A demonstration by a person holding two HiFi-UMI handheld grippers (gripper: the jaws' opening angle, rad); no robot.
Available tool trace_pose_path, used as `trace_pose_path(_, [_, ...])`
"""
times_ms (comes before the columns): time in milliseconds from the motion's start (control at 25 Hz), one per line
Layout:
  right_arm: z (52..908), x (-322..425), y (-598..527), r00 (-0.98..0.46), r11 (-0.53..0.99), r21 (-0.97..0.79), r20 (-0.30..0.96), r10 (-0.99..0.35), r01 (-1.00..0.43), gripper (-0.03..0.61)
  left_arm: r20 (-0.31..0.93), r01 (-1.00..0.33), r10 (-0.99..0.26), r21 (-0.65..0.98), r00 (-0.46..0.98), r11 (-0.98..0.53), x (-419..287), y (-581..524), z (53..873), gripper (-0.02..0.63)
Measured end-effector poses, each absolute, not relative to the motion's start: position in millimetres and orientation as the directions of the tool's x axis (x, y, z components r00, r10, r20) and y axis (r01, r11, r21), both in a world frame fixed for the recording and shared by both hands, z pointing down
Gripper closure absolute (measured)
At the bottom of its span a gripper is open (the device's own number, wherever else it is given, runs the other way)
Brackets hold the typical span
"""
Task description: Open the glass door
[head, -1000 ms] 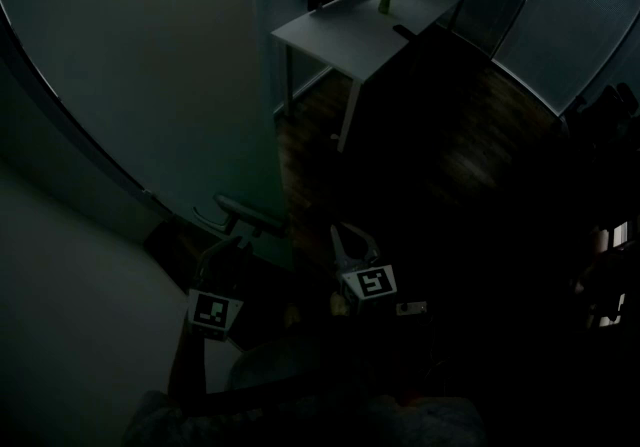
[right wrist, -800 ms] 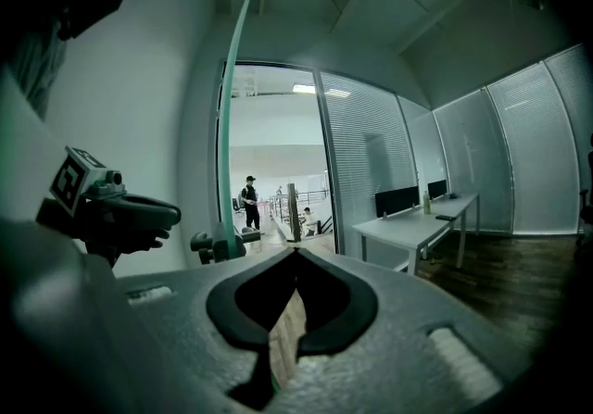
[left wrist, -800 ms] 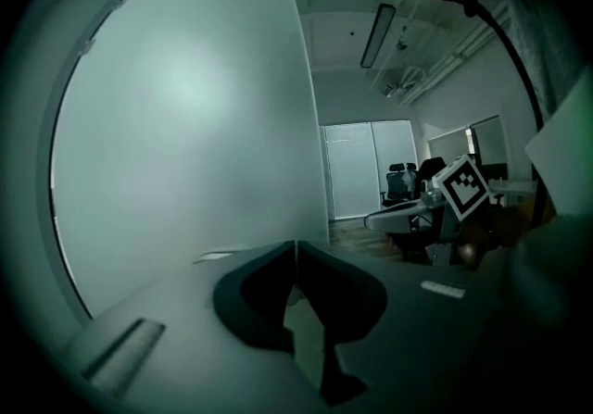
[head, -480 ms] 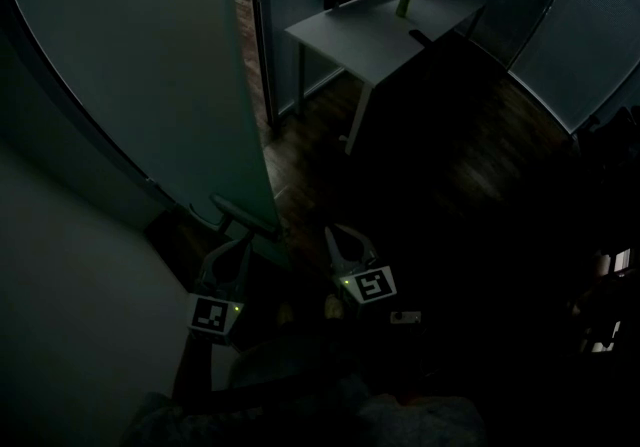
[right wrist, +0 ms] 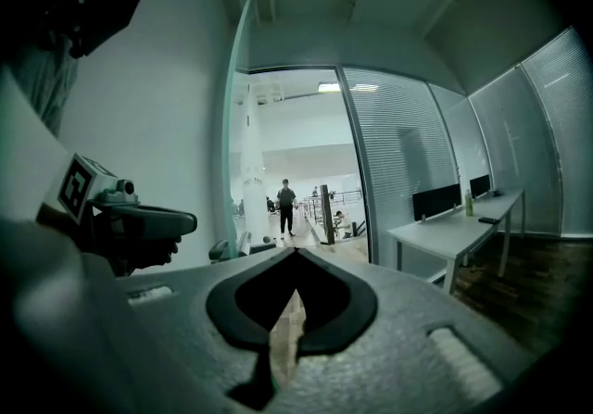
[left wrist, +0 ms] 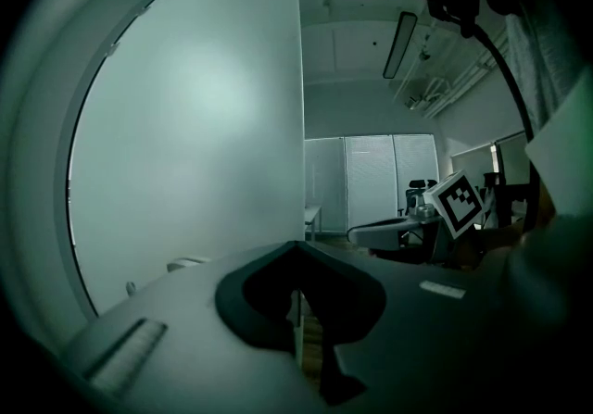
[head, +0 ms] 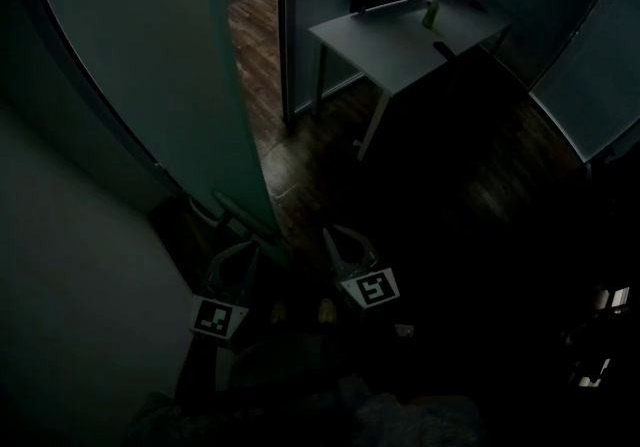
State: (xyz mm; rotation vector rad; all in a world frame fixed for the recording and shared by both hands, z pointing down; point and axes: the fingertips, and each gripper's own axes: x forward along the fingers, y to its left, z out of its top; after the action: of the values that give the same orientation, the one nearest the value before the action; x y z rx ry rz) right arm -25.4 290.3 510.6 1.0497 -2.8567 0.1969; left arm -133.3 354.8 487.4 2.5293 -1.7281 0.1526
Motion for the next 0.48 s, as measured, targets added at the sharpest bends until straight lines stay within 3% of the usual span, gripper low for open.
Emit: trace_pose_path(480, [511.1, -33.8, 283.2, -0.808, 0.804, -0.096, 0.131, -0.574, -0.587, 0.577, 0.113, -0.955, -0.948, 0.032, 0.298, -0.296, -135.6, 348.7, 491.1, 0.612])
